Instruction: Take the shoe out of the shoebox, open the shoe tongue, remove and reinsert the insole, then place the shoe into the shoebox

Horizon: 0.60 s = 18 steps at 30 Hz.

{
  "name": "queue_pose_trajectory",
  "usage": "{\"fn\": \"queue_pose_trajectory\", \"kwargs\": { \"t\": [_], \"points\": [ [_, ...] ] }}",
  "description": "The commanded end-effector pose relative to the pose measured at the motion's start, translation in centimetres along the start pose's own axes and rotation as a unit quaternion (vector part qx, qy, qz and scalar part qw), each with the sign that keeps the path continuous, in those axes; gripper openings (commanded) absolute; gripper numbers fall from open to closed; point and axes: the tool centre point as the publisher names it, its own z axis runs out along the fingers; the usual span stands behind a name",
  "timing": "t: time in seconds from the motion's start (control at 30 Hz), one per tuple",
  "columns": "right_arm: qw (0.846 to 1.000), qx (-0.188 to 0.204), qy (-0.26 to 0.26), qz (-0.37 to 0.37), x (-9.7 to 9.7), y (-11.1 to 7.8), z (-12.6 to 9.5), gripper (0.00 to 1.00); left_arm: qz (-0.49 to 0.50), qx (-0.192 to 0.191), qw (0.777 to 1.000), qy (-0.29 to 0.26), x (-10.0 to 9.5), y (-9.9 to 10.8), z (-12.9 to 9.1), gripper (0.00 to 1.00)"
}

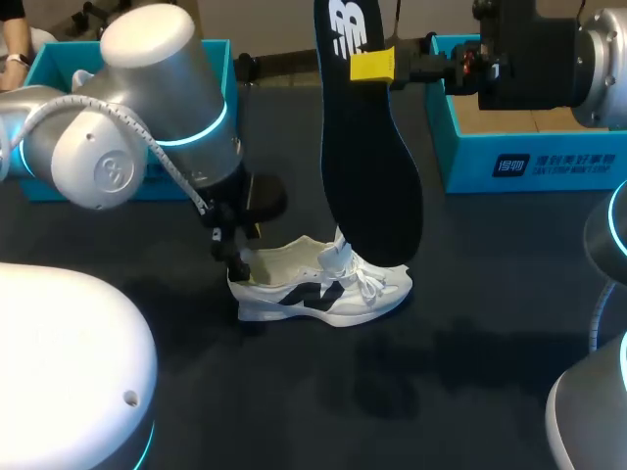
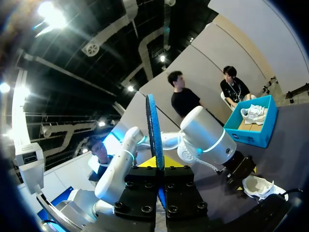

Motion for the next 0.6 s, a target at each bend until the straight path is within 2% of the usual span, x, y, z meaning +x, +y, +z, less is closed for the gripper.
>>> {"fn": "queue_pose_trajectory", "kwargs": {
  "t": [0.03, 0.37, 0.6],
  "points": [
    [1.000, 0.000, -0.001, 0.001, 0.0, 0.0, 0.3, 0.00, 0.001, 0.002, 1.000, -0.004, 0.6, 0.0, -0.4, 1.00],
    [1.000, 0.000, -0.001, 0.001, 0.0, 0.0, 0.3, 0.00, -0.006, -0.002, 1.000, -0.018, 0.7, -0.1, -0.7, 1.00],
    [1.000, 0.000, -0.001, 0.001, 0.0, 0.0, 0.3, 0.00, -0.013, 0.010, 1.000, -0.004, -0.4, -0.7, -0.8, 1.00]
  ]
}}
